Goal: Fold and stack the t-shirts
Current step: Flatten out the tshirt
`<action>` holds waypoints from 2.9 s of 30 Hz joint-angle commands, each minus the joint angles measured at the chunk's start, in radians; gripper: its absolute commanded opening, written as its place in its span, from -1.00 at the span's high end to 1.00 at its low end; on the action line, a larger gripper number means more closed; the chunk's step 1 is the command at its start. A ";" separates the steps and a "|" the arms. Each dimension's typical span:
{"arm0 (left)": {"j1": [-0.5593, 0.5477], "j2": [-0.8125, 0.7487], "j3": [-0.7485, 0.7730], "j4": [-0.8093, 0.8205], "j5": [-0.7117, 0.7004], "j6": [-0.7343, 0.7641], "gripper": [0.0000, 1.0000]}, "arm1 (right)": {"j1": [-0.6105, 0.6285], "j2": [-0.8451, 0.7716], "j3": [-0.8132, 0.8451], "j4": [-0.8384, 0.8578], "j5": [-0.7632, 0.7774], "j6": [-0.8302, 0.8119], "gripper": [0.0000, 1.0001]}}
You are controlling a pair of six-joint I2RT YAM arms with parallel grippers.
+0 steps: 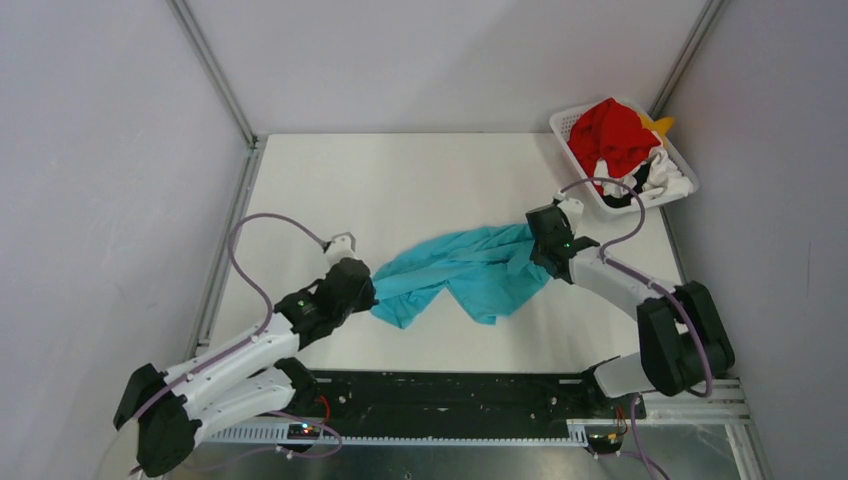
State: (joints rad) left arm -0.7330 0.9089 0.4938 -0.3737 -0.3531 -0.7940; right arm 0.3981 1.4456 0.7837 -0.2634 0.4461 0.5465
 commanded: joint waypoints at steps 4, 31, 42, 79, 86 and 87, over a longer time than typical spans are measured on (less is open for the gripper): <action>-0.002 -0.102 0.177 -0.040 -0.299 0.075 1.00 | 0.013 -0.326 0.045 -0.053 0.078 -0.034 1.00; -0.002 -0.505 0.811 -0.035 0.000 0.447 1.00 | 0.000 -0.912 0.688 -0.213 -0.474 -0.122 1.00; 0.099 -0.124 0.610 -0.019 -0.694 0.376 1.00 | -0.006 -0.692 0.463 -0.253 -0.116 -0.064 1.00; 0.189 0.283 0.212 -0.035 0.085 0.071 -0.99 | -0.043 -0.277 -0.037 0.017 -0.396 0.038 -0.99; 0.162 0.334 0.099 0.044 0.075 0.027 -0.99 | -0.050 -0.051 -0.008 0.307 -0.428 0.053 -0.99; 0.162 0.344 0.092 0.053 0.067 0.023 -0.99 | -0.057 0.001 0.005 0.324 -0.422 0.055 -0.99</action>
State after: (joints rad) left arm -0.5621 1.2270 0.6067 -0.3916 -0.2741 -0.7265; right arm 0.3538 1.3312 0.7403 -0.1482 0.0418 0.5915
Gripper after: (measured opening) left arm 0.996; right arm 0.993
